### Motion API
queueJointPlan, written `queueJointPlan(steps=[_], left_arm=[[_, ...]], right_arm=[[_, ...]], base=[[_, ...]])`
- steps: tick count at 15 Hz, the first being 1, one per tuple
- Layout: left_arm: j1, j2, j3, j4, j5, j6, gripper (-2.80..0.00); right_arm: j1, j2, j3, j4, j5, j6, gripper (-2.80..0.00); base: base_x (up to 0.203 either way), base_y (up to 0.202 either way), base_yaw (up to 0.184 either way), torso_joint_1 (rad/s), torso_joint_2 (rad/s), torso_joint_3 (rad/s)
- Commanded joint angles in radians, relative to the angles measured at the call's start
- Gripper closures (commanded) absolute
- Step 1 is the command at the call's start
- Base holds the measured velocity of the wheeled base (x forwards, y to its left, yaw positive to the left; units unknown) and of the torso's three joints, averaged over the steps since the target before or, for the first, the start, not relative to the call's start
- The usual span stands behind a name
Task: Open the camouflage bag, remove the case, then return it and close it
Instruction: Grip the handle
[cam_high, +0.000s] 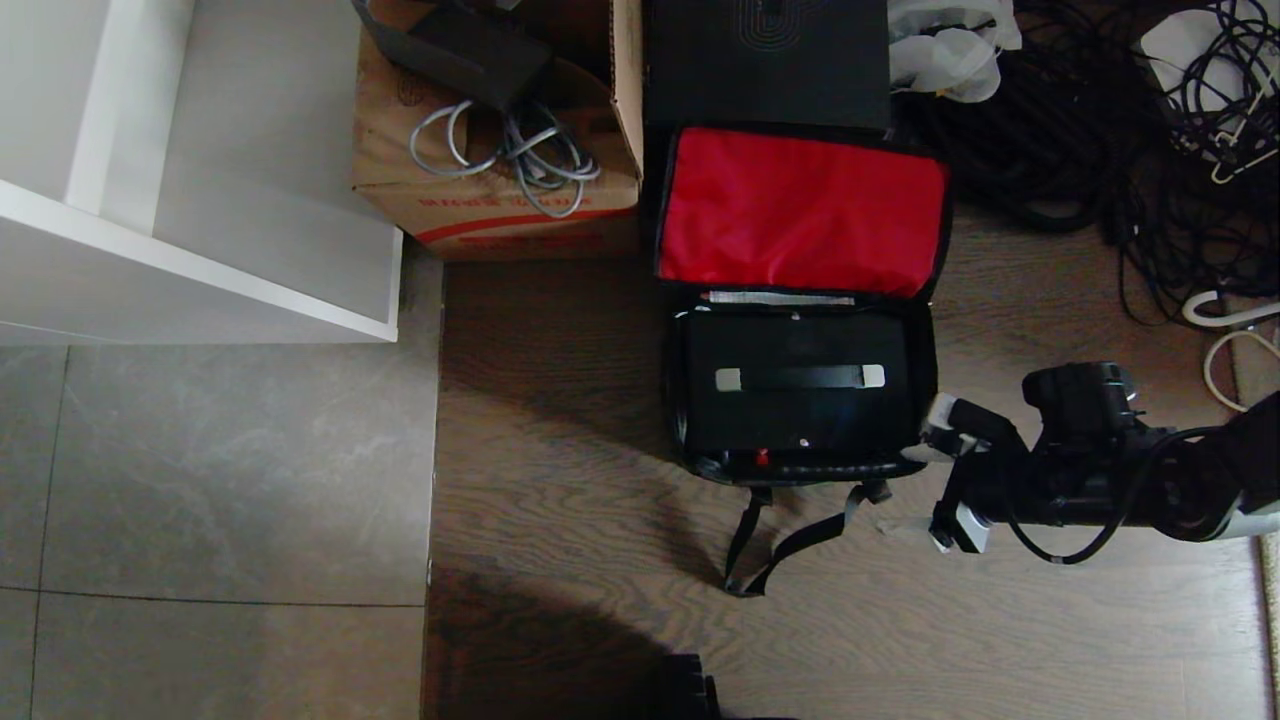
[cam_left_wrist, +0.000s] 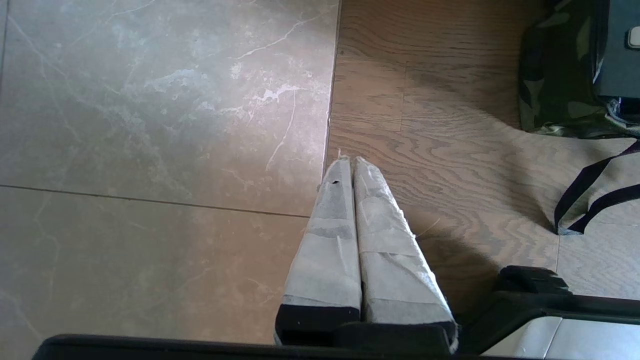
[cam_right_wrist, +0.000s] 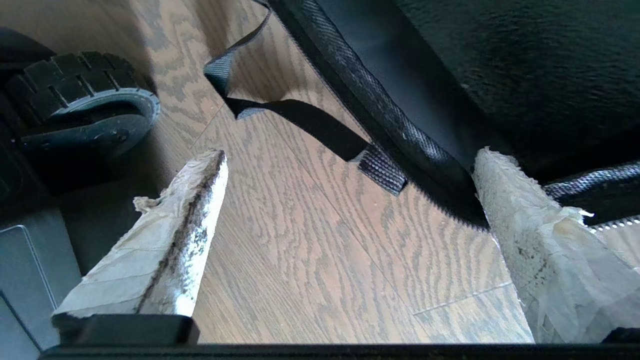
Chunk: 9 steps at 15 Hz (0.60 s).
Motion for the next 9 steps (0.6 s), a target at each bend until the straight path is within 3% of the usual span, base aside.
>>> queueJointPlan(steps=[1,2,9], left_arm=[[0.001,0.0,0.009,0.001,0.0,-0.001,0.0],[0.001,0.0,0.008,0.0,0.0,-0.001,0.0],[0.0,0.0,0.009,0.0,0.0,-0.001,0.0]], right_arm=[[0.003,0.021,-0.005,-0.002,0.007,-0.001,-2.8],[0.003,0.024,-0.009,-0.005,0.007,-0.001,0.0],[0.022,0.057,-0.012,-0.096,0.007,0.0,0.0]], base=[[0.0,0.0,0.0,0.0,0.0,0.0],[0.0,0.0,0.0,0.0,0.0,0.0],[0.0,0.0,0.0,0.0,0.0,0.0]])
